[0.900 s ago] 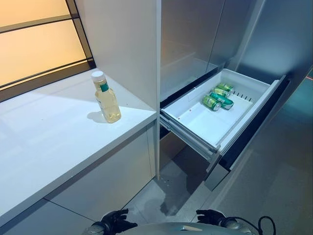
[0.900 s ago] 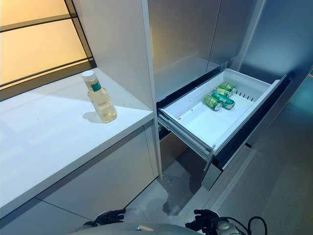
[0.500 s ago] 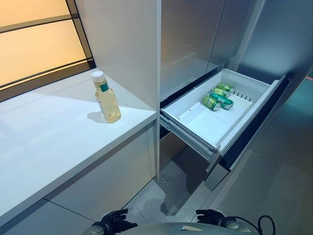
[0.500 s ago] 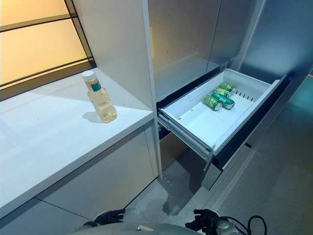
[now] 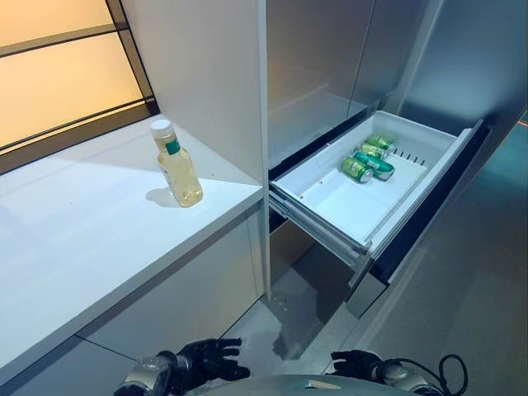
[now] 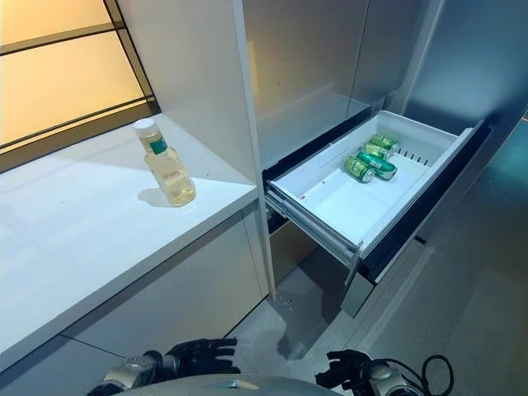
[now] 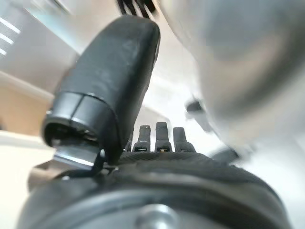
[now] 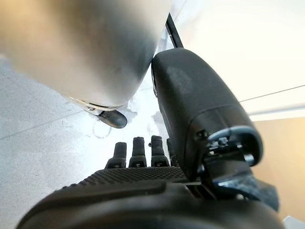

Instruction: Put drinks into fridge and close the fridge

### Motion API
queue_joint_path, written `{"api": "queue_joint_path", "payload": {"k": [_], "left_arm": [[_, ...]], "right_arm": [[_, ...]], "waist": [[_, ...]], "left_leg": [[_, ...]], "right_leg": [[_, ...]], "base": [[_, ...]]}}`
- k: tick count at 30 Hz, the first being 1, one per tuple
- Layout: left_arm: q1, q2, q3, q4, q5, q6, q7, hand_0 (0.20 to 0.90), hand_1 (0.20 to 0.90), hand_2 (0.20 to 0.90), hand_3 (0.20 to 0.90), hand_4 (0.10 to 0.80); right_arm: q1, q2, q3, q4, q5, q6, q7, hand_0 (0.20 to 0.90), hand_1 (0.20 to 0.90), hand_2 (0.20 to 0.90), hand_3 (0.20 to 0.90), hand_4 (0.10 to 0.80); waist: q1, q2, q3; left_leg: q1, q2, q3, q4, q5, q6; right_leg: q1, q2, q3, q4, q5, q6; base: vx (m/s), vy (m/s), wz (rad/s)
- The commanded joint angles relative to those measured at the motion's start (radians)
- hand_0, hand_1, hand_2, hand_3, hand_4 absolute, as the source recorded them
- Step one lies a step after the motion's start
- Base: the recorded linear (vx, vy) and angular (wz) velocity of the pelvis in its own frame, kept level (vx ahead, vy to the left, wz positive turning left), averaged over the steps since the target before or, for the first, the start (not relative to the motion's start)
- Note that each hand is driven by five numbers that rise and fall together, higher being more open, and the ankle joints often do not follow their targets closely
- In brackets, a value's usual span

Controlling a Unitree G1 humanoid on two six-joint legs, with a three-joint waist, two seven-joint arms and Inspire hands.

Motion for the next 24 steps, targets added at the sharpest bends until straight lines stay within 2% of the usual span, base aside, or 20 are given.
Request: {"api": "queue_joint_path", "payload": {"k": [1,3,6,7,10,12,14,15,17,19,22,24], "left_arm": [[-0.121,0.071,0.035,-0.261,-0.287,0.174,-0.315,0.900,0.900,0.900,0.900,0.800],[-0.126,0.077,0.060,-0.336,-0.352,0.200,-0.342,0.900,0.900,0.900,0.900,0.800],[-0.138,0.080,0.154,-0.565,-0.639,0.207,-0.349,0.900,0.900,0.900,0.900,0.800],[-0.139,0.070,0.175,-0.597,-0.671,0.218,-0.343,0.900,0.900,0.900,0.900,0.800],[-0.149,0.032,0.249,-0.733,-0.860,0.171,-0.323,0.900,0.900,0.900,0.900,0.800],[-0.170,-0.002,0.294,-0.824,-0.974,0.101,-0.248,0.900,0.900,0.900,0.900,0.800],[-0.197,-0.019,0.318,-0.865,-1.035,-0.016,-0.168,0.900,0.900,0.900,0.900,0.800],[-0.226,-0.026,0.339,-0.920,-1.057,-0.160,-0.044,0.900,0.900,0.900,0.900,0.800],[-0.254,-0.029,0.357,-0.957,-1.008,-0.330,0.064,0.900,0.900,0.900,0.900,0.800],[-0.278,-0.008,0.376,-1.014,-0.833,-0.560,0.245,0.900,0.900,0.900,0.900,0.800],[-0.302,0.018,0.400,-1.047,-0.570,-0.768,0.512,0.900,0.900,0.900,0.900,0.800],[-0.323,0.038,0.420,-1.056,-0.384,-0.830,0.673,0.900,0.900,0.900,0.900,0.800]], "right_arm": [[-0.041,-0.086,0.006,-0.029,-0.033,0.055,0.061,0.900,0.900,0.900,0.900,0.800],[-0.036,-0.094,0.001,-0.042,-0.033,0.061,0.069,0.900,0.900,0.900,0.900,0.800],[-0.015,-0.097,-0.007,-0.059,-0.031,0.063,0.072,0.900,0.900,0.900,0.900,0.800],[-0.011,-0.095,-0.009,-0.057,-0.032,0.058,0.071,0.900,0.900,0.900,0.900,0.800],[0.005,-0.078,-0.012,-0.035,-0.034,0.032,0.059,0.900,0.900,0.900,0.900,0.800],[0.019,-0.057,-0.012,-0.012,-0.037,0.007,0.045,0.900,0.900,0.900,0.900,0.800],[0.024,-0.045,-0.003,0.009,-0.030,-0.011,0.035,0.900,0.900,0.900,0.900,0.800],[0.032,-0.031,0.005,0.026,-0.023,-0.025,0.022,0.900,0.900,0.900,0.900,0.800],[0.037,-0.016,0.015,0.044,-0.012,-0.035,0.005,0.900,0.900,0.900,0.900,0.800],[0.045,-0.001,0.022,0.058,-0.004,-0.042,-0.011,0.900,0.900,0.900,0.900,0.800],[0.054,0.017,0.031,0.068,-0.001,-0.050,-0.031,0.900,0.900,0.900,0.900,0.800],[0.055,0.028,0.040,0.087,0.004,-0.064,-0.044,0.900,0.900,0.900,0.900,0.800]], "waist": [[-0.006,-0.007,-0.004],[-0.005,-0.008,-0.004],[0.002,-0.015,-0.007],[0.002,-0.017,-0.008],[0.008,-0.026,-0.010],[0.011,-0.035,-0.014],[0.012,-0.041,-0.018],[0.014,-0.046,-0.023],[0.016,-0.050,-0.028],[0.020,-0.054,-0.035],[0.023,-0.056,-0.041],[0.025,-0.057,-0.046]], "left_leg": [[0.000,-0.028,0.017,0.006,-0.066,0.032],[-0.001,-0.028,0.016,0.006,-0.067,0.032],[0.001,-0.030,0.008,0.006,-0.075,0.037],[0.003,-0.030,0.006,0.006,-0.077,0.038],[0.006,-0.031,-0.001,0.006,-0.084,0.039],[0.009,-0.031,-0.009,0.006,-0.089,0.038],[0.011,-0.031,-0.015,0.006,-0.093,0.038],[0.012,-0.032,-0.022,0.006,-0.095,0.038],[0.014,-0.032,-0.028,0.006,-0.096,0.038],[0.013,-0.032,-0.036,0.006,-0.096,0.036],[0.010,-0.034,-0.046,0.006,-0.096,0.036],[0.007,-0.034,-0.051,0.006,-0.095,0.036]], "right_leg": [[-0.016,-0.051,-0.028,0.063,-0.013,0.087],[-0.016,-0.052,-0.028,0.062,-0.012,0.087],[-0.008,-0.053,-0.023,0.053,-0.011,0.084],[-0.005,-0.053,-0.023,0.052,-0.012,0.083],[0.001,-0.054,-0.023,0.050,-0.016,0.080],[0.008,-0.054,-0.024,0.047,-0.019,0.079],[0.012,-0.053,-0.025,0.044,-0.022,0.077],[0.016,-0.052,-0.026,0.042,-0.024,0.076],[0.021,-0.052,-0.030,0.039,-0.027,0.074],[0.023,-0.050,-0.032,0.038,-0.031,0.073],[0.025,-0.049,-0.037,0.035,-0.033,0.073],[0.024,-0.048,-0.038,0.035,-0.036,0.071]], "base": [[0.000,0.000,0.00],[0.000,0.000,0.00],[0.000,0.000,0.00],[0.000,0.000,0.00],[0.021,-0.019,0.00],[0.039,-0.035,0.01],[0.043,-0.029,0.02],[0.045,-0.025,0.04],[0.041,-0.020,0.03],[0.011,-0.007,0.02],[0.009,-0.005,0.03],[0.001,-0.004,0.04]]}}
